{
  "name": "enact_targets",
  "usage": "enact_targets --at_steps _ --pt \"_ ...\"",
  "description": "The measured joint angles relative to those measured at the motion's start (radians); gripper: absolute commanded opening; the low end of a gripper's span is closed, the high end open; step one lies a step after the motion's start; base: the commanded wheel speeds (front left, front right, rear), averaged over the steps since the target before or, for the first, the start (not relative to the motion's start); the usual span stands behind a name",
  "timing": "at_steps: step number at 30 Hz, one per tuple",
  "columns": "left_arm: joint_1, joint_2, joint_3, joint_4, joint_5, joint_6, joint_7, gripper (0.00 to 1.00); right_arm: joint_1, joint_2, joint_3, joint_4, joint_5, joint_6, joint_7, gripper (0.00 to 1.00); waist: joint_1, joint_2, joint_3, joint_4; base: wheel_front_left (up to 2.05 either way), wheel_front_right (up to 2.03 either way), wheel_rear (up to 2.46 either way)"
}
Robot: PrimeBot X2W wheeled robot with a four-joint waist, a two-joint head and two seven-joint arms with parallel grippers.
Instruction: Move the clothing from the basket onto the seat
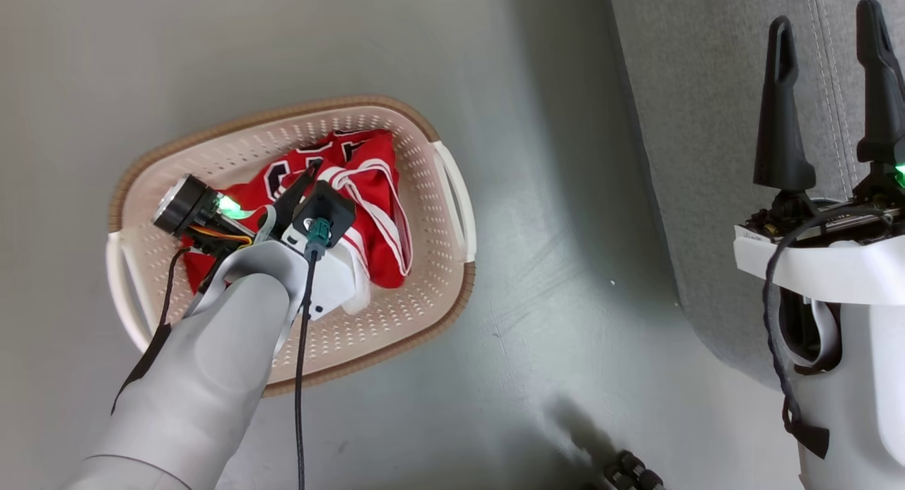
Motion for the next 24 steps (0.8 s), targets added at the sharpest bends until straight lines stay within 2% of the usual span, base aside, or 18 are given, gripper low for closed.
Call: enact_targets --at_steps 7,24 --pt "0.001 0.000 0.022 -0.044 -0.017 0.017 -0.009 0.00 -0.001 -0.001 0.001 0.017 -0.027 0.000 -0.001 1.00 0.0000 0.0000 -0.049 0.033 0.00 0.00 0.00" --pt "0.063 -0.023 0.072 -0.214 -0.091 0.019 -0.017 0.00 0.001 -0.003 0.003 0.055 -0.087 0.000 -0.001 1.00 0.0000 0.0000 -0.179 0.109 0.00 0.00 0.00"
